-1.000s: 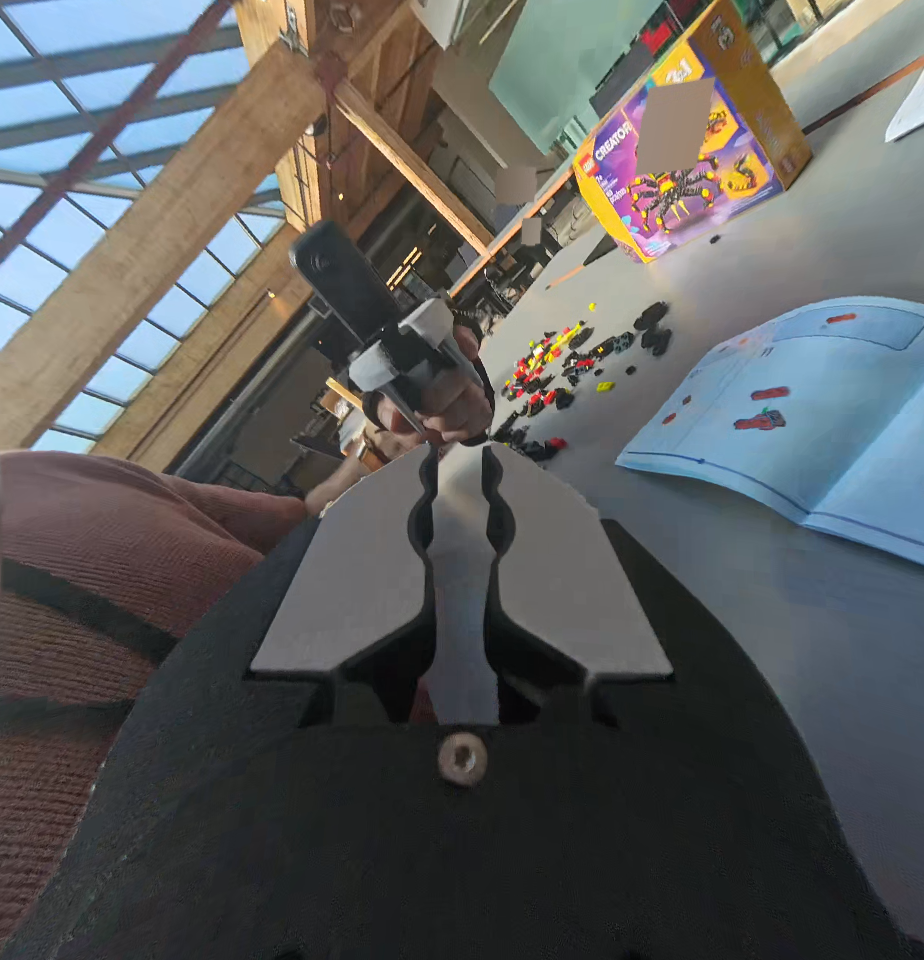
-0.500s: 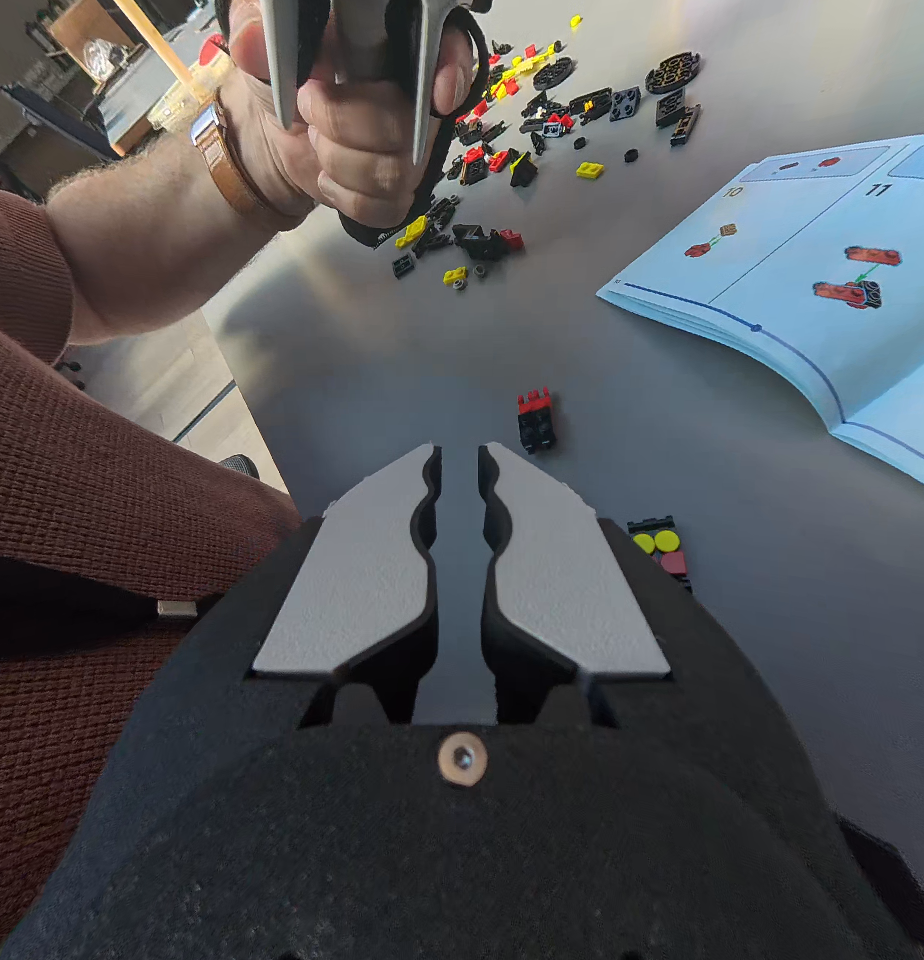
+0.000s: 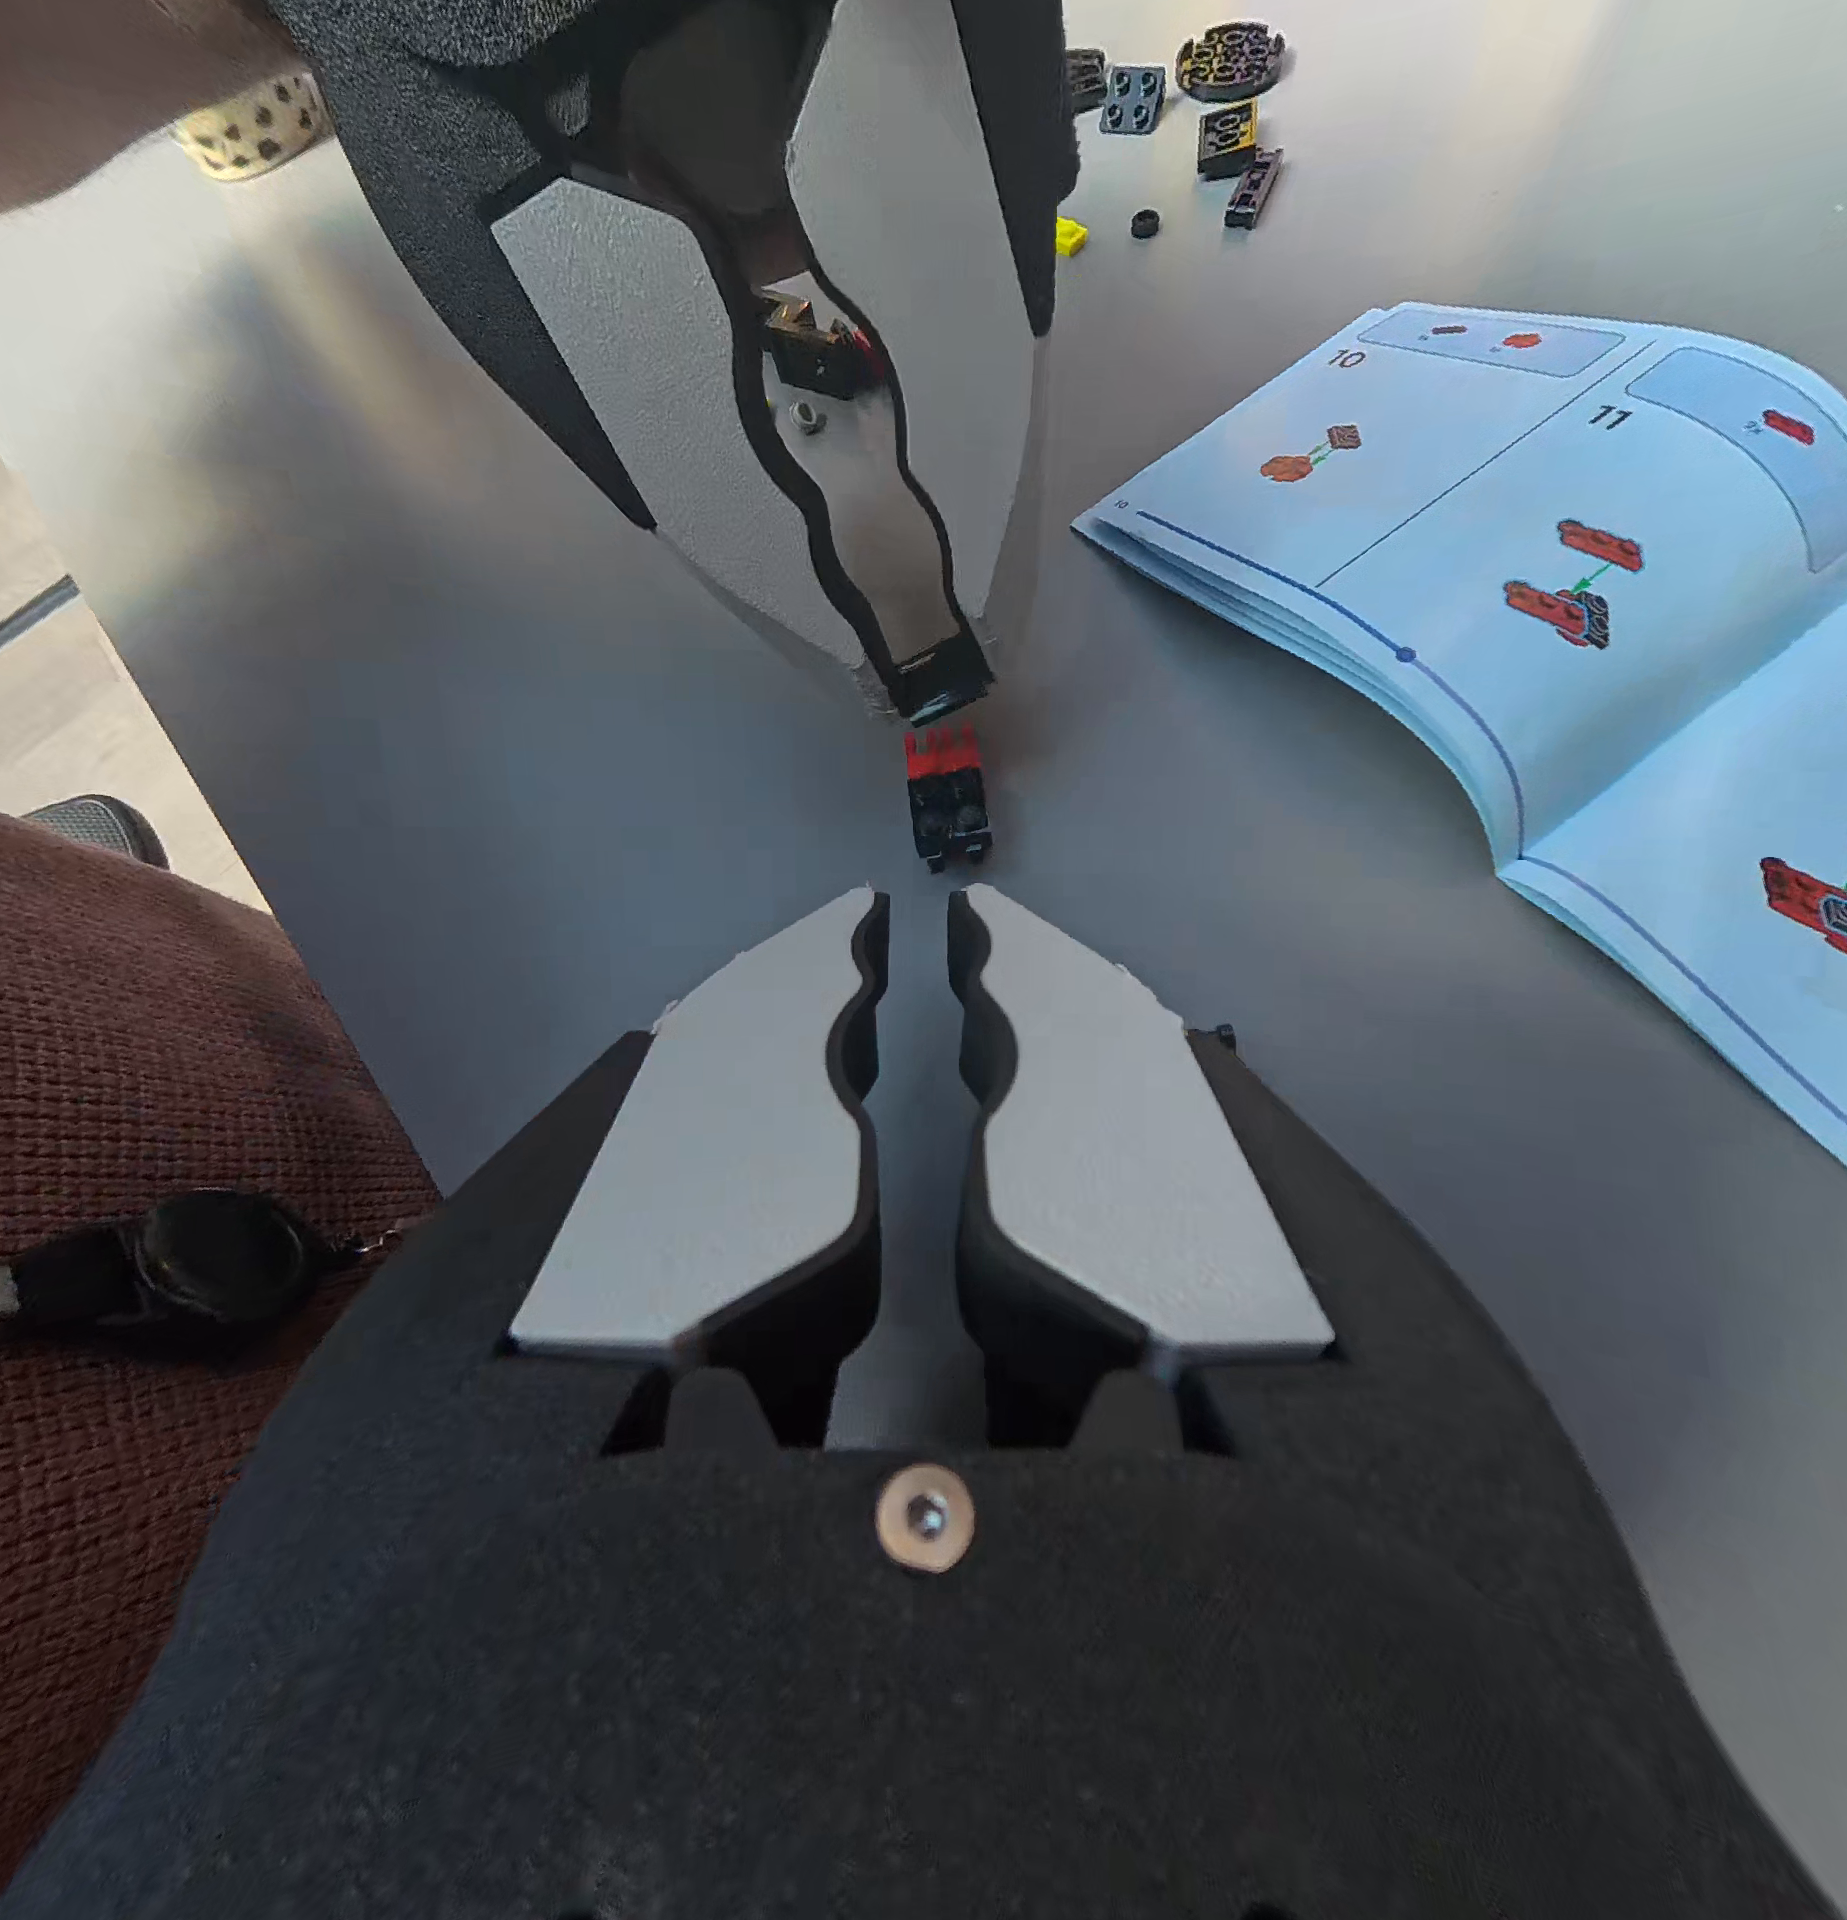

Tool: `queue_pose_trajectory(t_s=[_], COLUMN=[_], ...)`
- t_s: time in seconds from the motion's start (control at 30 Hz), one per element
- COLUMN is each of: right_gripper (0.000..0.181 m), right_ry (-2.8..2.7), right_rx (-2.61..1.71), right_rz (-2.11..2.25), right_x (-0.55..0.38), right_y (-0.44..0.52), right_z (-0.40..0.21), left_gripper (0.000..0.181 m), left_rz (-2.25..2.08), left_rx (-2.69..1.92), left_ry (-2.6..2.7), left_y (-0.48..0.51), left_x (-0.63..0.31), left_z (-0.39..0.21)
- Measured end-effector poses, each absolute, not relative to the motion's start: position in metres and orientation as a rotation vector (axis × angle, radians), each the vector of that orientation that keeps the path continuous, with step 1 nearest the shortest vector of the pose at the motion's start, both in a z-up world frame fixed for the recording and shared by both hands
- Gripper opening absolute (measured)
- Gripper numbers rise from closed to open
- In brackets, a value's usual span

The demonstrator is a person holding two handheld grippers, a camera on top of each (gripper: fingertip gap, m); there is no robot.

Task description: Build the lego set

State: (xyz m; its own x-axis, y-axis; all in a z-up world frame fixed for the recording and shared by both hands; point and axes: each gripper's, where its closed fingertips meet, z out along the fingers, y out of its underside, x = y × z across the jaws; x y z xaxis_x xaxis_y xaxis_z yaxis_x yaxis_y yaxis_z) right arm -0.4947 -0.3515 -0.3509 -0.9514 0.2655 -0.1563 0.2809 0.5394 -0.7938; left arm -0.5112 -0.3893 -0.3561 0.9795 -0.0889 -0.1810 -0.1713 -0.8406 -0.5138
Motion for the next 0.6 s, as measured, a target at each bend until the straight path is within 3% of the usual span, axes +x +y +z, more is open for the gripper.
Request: queue_pose_trajectory(t_s=[0.6], right_gripper=[0.010], right_ry=[2.823], right_rx=[0.435], right_rz=[-1.354], right_x=[-0.502], right_y=[-0.365], right_z=[-0.362], left_gripper=[0.016], left_rz=[0.000], left_rx=[-2.655], left_ry=[0.305], left_y=[-0.381], left_x=[-0.505], left_z=[-0.374])
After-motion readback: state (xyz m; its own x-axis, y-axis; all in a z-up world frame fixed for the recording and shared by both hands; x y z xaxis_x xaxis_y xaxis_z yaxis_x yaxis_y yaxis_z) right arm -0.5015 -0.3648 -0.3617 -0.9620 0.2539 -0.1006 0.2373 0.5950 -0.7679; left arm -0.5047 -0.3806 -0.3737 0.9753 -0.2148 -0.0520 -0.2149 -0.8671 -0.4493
